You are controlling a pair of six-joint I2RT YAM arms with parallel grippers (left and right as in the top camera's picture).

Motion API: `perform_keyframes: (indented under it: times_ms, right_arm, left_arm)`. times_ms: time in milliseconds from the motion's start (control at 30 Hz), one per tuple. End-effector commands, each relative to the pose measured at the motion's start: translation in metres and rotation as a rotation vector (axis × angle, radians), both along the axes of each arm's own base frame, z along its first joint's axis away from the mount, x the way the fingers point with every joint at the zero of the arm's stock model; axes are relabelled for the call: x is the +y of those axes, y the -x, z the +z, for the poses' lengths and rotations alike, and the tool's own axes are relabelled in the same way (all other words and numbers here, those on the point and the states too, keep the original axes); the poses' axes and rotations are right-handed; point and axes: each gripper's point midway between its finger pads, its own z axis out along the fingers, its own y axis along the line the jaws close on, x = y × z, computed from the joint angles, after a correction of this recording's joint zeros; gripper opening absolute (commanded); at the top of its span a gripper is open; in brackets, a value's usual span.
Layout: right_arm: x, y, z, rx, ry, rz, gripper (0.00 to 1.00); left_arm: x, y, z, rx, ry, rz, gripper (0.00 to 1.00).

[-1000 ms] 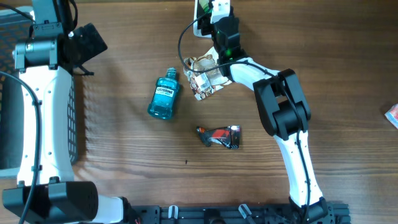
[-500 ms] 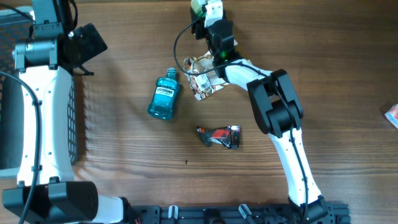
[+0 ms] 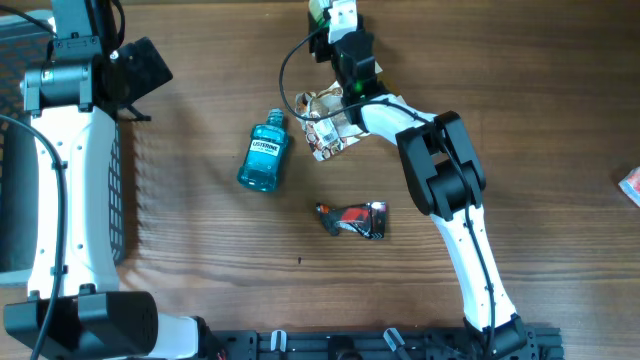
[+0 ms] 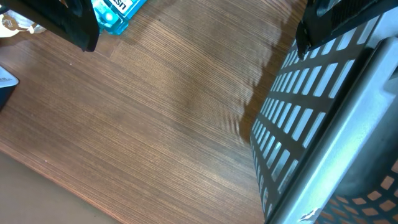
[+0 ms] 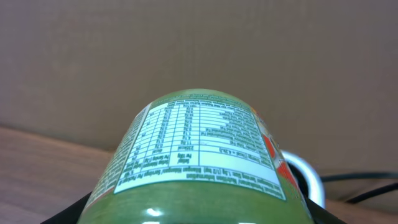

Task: Scan the item barcode
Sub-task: 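Hold the green jar label-up under the scanner with the right gripper, then carry the green jar to the right table edge and release it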

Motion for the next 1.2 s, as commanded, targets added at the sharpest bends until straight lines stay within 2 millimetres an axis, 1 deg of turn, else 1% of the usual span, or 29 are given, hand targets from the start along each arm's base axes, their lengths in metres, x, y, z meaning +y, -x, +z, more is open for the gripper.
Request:
perform_keyframes:
  times_ms: [0,167,333,367,467,567,733,833,900,933,967,1133,1167]
  right_arm:
    - [0.006,-0.006,0.025,-0.075,0.069,-0.040,0.69]
    - [0.016,-0.006,0.024,-0.055,0.125,-0.024,0.69]
    - [0.015,-0.006,0.012,-0.040,0.248,-0.017,0.68]
    - [0.012,-0.006,0.011,-0.039,0.269,-0.031,0.67]
    - [0.006,-0.008,0.012,-0.043,0.295,-0.063,0.67]
    - [0.006,-0.008,0.013,-0.050,0.292,-0.065,0.67]
    - [0.005,-0.007,0.025,-0.071,0.281,-0.105,0.68]
    - [0.007,-0.005,0.040,-0.083,0.264,-0.120,0.68]
    - [0.010,-0.002,0.056,-0.091,0.245,-0.118,0.68]
    - [0.010,-0.001,0.067,-0.090,0.228,-0.119,0.68]
    - [0.009,0.002,0.083,-0.085,0.208,-0.120,0.68]
    - [0.001,0.015,0.137,-0.038,0.144,-0.125,0.66]
    - [-0.004,0.020,0.156,-0.042,0.142,-0.142,0.66]
  left_arm:
    - [0.003,-0.001,-0.006,0.012,0.000,0.011,1.00]
    - [0.003,-0.001,-0.006,0.013,0.000,0.011,1.00]
    - [0.003,-0.001,-0.006,0.012,0.000,0.011,1.00]
    - [0.003,-0.001,-0.006,0.013,0.000,0.011,1.00]
    - [0.003,-0.001,-0.006,0.013,0.000,0.011,1.00]
    - [0.003,-0.001,-0.006,0.013,0.000,0.011,1.00]
    - [0.003,-0.001,-0.006,0.013,0.000,0.011,1.00]
    - [0.003,-0.001,-0.006,0.013,0.000,0.011,1.00]
    - [0.003,-0.001,-0.006,0.013,0.000,0.011,1.00]
    - [0.003,-0.001,-0.006,0.013,0.000,0.011,1.00]
    - [0.003,-0.001,-0.006,0.013,0.000,0.011,1.00]
    - [0.003,-0.001,-0.006,0.013,0.000,0.011,1.00]
    - [0.003,-0.001,-0.006,0.013,0.000,0.011,1.00]
